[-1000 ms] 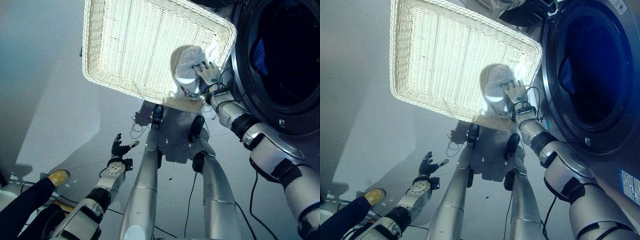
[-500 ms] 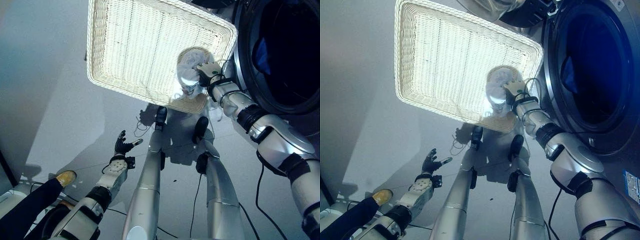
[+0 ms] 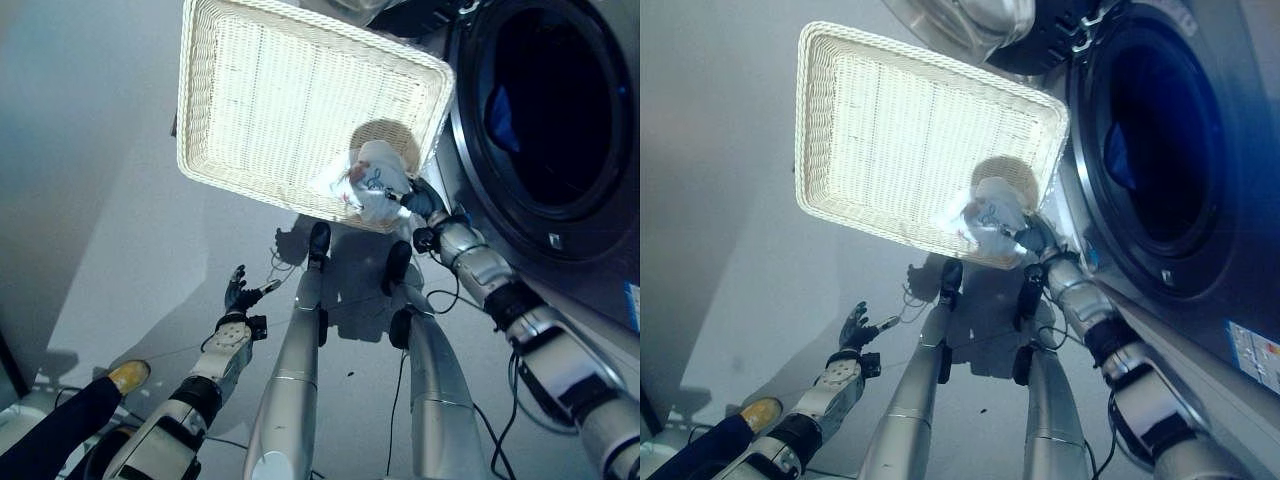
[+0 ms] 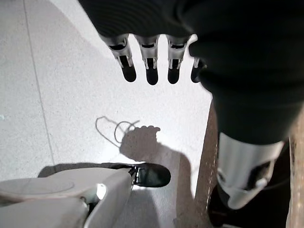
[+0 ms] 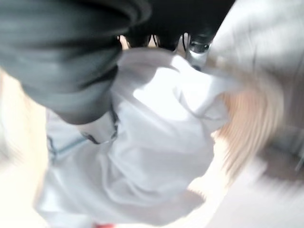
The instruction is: Put the clothes into the washing machine.
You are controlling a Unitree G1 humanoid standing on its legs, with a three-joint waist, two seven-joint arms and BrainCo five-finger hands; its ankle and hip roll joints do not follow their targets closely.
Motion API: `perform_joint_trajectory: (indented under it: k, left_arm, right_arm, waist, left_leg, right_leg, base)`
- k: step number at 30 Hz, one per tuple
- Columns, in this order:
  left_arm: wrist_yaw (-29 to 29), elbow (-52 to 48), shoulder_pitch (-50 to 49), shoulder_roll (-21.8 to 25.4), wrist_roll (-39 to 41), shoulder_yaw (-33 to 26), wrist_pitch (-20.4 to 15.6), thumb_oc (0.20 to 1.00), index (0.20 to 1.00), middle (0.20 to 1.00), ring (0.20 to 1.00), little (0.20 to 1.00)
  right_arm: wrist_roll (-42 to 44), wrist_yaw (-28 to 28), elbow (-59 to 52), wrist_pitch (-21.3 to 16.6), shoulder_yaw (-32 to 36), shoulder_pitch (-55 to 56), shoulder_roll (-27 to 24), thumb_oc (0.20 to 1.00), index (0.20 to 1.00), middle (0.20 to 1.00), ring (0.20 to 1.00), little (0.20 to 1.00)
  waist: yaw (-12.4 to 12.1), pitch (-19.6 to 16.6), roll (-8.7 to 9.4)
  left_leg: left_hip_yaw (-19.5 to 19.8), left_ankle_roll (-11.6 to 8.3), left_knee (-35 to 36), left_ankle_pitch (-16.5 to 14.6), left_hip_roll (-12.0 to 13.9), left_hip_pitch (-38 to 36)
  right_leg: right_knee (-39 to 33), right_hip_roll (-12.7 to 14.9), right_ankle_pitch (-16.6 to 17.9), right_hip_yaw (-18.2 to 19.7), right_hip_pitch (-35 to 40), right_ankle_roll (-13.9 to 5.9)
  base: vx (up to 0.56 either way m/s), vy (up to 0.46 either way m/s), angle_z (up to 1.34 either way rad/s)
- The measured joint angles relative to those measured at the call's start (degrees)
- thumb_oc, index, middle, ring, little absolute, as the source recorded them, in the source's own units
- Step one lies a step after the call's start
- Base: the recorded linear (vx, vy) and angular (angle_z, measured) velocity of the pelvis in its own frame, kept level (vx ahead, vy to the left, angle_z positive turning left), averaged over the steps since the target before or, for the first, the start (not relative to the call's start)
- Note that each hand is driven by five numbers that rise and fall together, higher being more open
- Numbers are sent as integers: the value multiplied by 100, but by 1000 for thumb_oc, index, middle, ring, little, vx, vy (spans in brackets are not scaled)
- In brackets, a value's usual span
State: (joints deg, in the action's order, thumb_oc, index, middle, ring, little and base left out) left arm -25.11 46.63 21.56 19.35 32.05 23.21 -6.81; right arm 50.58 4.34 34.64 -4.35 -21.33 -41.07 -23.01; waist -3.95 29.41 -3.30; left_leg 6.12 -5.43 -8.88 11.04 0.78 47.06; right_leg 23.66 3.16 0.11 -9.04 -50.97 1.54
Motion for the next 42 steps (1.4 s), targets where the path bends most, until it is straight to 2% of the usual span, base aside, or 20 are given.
perform_joint_trajectory:
  k: [2,3,4,6,8,11,12,16,19,21,23,25,27,29,32,38,42]
  left_arm:
    - [-5,34,-28,-17,-2,-6,0,1000,1000,1000,1000,1000]
    - [-18,57,-118,-78,-2,-38,-13,1000,1000,1000,1000,1000]
    - [-19,69,-118,-103,-2,-43,-12,1000,1000,1000,1000,1000]
    - [-28,83,-179,-208,-2,-247,-21,1000,1000,1000,1000,1000]
    - [-76,262,-274,-292,-2,-271,-15,1000,1000,1000,1000,1000]
    - [-123,259,-348,-385,-3,-271,-22,1000,1000,1000,1000,1000]
    - [-127,277,-321,-397,-3,-279,-29,1000,1000,1000,1000,1000]
    - [-128,307,-284,-396,-1,-219,-42,1000,1000,1000,1000,1000]
    - [-120,315,-234,-374,3,-132,-45,1000,1000,1000,1000,1000]
    - [-111,262,-231,-295,9,35,-80,1000,1000,1000,1000,1000]
    - [-98,69,-257,-127,13,199,-81,1000,1000,1000,1000,1000]
    - [-79,-98,-306,60,19,314,-27,1000,1000,1000,1000,1000]
    - [-69,-82,-309,242,23,305,45,1000,1000,1000,1000,1000]
    - [-67,-91,-318,339,26,304,97,1000,1000,1000,1000,1000]
    - [31,-58,-319,375,25,257,101,1000,1000,1000,1000,1000]
    - [148,-55,-339,316,25,259,15,1000,1000,1000,1000,1000]
    - [151,-155,-345,298,27,354,-24,1000,1000,1000,1000,1000]
  right_arm:
    - [333,69,-50,-5,50,100,57,200,200,200,200,200]
    - [1175,208,-189,-154,139,335,180,200,200,200,200,200]
    - [1381,238,-231,-195,192,389,185,200,200,200,200,200]
    - [1892,186,-566,-235,770,710,415,200,200,200,200,200]
    - [2165,-417,-693,-781,1195,715,631,200,200,200,200,200]
    - [2236,-1210,-699,-1304,1715,484,447,200,200,200,200,200]
    - [2338,-1462,-695,-1230,1638,426,382,200,200,200,200,200]
    - [2782,-2499,-279,-1484,1646,-116,375,200,200,200,200,200]
    - [3554,-3010,671,-1685,1774,-946,236,200,200,200,200,200]
    - [4192,-3628,1280,-1835,1944,-1547,-19,200,200,200,200,200]
    - [4540,-3987,1656,-2032,2162,-1916,-309,200,200,200,200,200]
    - [4850,-4065,1699,-2628,2367,-2098,-400,200,200,200,200,200]
    - [5236,-3872,1753,-3117,2612,-2251,-507,200,200,200,200,200]
    - [5196,-3892,1732,-3286,2626,-2303,-574,200,200,200,200,200]
    - [4999,-3971,1685,-3299,2620,-2369,-770,200,200,200,200,200]
    - [5016,-3601,1725,-2998,2610,-2382,-771,200,200,200,200,200]
    - [5013,-3340,1729,-2798,2588,-2412,-771,200,200,200,200,200]
  waist:
    - [45,2,3]
    - [176,1,6]
    - [193,1,5]
    - [279,14,28]
    - [312,28,49]
    - [331,29,51]
    - [316,31,50]
    - [256,32,51]
    - [90,37,60]
    - [-73,38,62]
    - [-232,42,66]
    - [-313,60,65]
    - [-352,142,80]
    - [-366,146,75]
    - [-365,175,59]
    - [-380,177,45]
    - [-482,178,7]
  left_leg:
    - [-19,25,-14,-33,0,-46]
    - [-106,38,-74,-66,5,-122]
    - [-125,36,-94,-68,19,-127]
    - [-150,30,-200,-126,29,-148]
    - [-323,80,-282,-225,48,-285]
    - [-528,143,-280,-279,50,-432]
    - [-535,151,-293,-288,50,-448]
    - [-524,164,-325,-298,62,-465]
    - [-509,184,-399,-311,68,-414]
    - [-449,189,-425,-307,45,-366]
    - [-420,190,-468,-306,19,-217]
    - [-382,212,-499,-290,-1,-82]
    - [-379,252,-590,-306,-38,-20]
    - [-388,281,-606,-333,-77,24]
    - [-455,350,-711,-362,-123,107]
    - [-542,364,-831,-438,-114,81]
    - [-606,326,-858,-466,-115,59]
  right_leg:
    - [-2,-6,-6,40,41,-9]
    - [9,-10,-6,97,92,-14]
    - [-9,-15,-1,126,90,-21]
    - [-9,-74,2,284,113,-22]
    - [-55,-134,69,438,238,-120]
    - [-126,-113,124,534,344,-202]
    - [-120,-115,141,540,383,-189]
    - [-236,-131,176,534,487,-190]
    - [-255,-125,203,535,486,-211]
    - [-249,-107,204,520,471,-212]
    - [-248,-102,199,500,367,-205]
    - [-203,-75,184,491,255,-184]
    - [-143,-44,166,491,228,-201]
    - [-117,2,134,487,185,-227]
    - [-14,65,139,529,95,-227]
    - [64,68,125,563,97,-220]
    - [138,71,75,593,38,-209]
  base:
    - [0,0,-12]
    - [15,19,-18]
    - [26,37,-22]
    - [39,46,-16]
    - [28,11,-29]
    - [41,-32,-27]
    - [29,-44,-5]
    - [21,-113,6]
    - [21,-110,3]
    - [16,-144,11]
    - [50,-139,16]
    - [69,-101,15]
    - [32,-53,9]
    - [46,-4,4]
    - [53,18,-4]
    - [27,15,-6]
    - [34,36,-6]
